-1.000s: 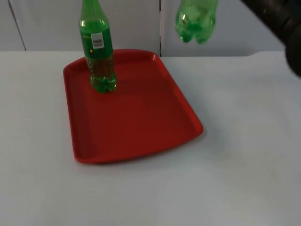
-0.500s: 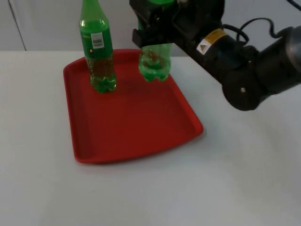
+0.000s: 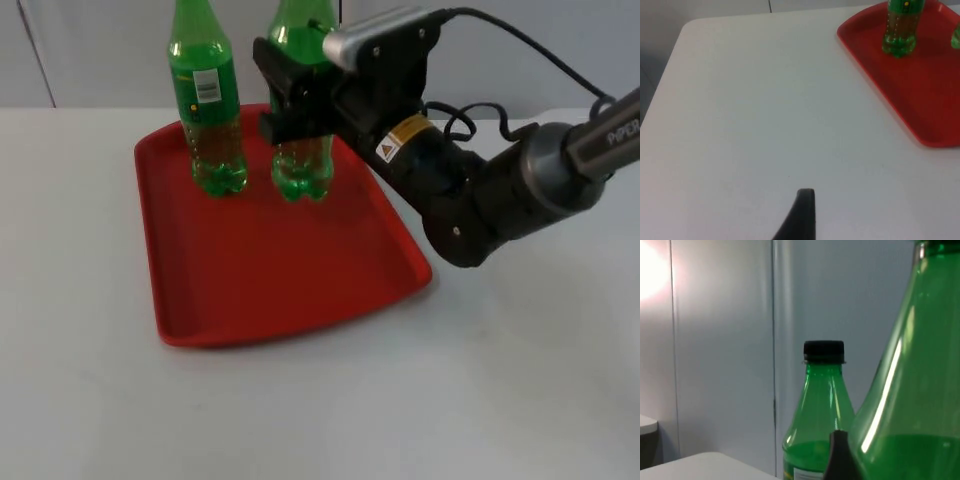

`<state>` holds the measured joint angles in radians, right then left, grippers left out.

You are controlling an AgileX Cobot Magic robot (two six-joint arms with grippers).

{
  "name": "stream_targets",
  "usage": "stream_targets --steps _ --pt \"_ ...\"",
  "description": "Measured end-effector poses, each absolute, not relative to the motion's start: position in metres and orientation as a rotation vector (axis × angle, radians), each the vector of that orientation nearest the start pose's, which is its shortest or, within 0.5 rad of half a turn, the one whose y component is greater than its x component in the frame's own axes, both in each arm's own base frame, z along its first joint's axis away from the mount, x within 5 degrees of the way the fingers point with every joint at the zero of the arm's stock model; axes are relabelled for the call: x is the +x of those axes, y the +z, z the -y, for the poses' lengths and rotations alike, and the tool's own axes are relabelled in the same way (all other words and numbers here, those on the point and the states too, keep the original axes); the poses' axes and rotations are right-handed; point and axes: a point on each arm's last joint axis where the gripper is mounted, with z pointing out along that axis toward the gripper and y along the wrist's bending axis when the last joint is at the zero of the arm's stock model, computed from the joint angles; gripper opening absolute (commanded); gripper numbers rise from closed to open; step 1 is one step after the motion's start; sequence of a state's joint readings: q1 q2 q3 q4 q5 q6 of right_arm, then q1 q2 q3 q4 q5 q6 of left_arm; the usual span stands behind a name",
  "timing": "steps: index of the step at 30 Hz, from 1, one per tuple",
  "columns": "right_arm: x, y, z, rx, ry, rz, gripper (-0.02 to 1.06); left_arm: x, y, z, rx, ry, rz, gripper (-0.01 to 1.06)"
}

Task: Place the bottle upright on the tray.

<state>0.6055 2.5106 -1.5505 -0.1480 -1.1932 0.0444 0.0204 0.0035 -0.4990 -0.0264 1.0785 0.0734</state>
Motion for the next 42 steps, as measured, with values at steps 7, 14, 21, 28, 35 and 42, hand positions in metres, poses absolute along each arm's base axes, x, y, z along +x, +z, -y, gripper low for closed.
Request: stream_targets --steps 7,14,21,28,35,42 --pt "0.417 0.097 -0.304 -0.513 0.589 -1.191 0.00 -0.005 0.276 0.002 0.056 0.026 -2.066 0.83" --pt "0.416 0.090 -0.303 -0.536 0.559 -1.193 0.00 -0.005 0.276 0.002 0.056 0.026 -2.066 0.83" --pt "0.417 0.090 -0.303 -0.546 0.543 -1.186 0.00 -0.005 0.276 0.002 0.056 0.026 -2.066 0.83" --pt "0.416 0.079 -0.303 -0.555 0.537 -1.201 0.00 -0.005 0.276 0.002 0.056 0.026 -2.066 0.83" --pt "0.415 0.072 -0.302 -0.557 0.537 -1.204 0.00 -0.005 0.276 0.002 0.056 0.026 -2.066 0.83" --pt "0.415 0.072 -0.302 -0.557 0.537 -1.204 0.00 -0.005 0.276 0.002 0.056 0.026 -2.066 0.83"
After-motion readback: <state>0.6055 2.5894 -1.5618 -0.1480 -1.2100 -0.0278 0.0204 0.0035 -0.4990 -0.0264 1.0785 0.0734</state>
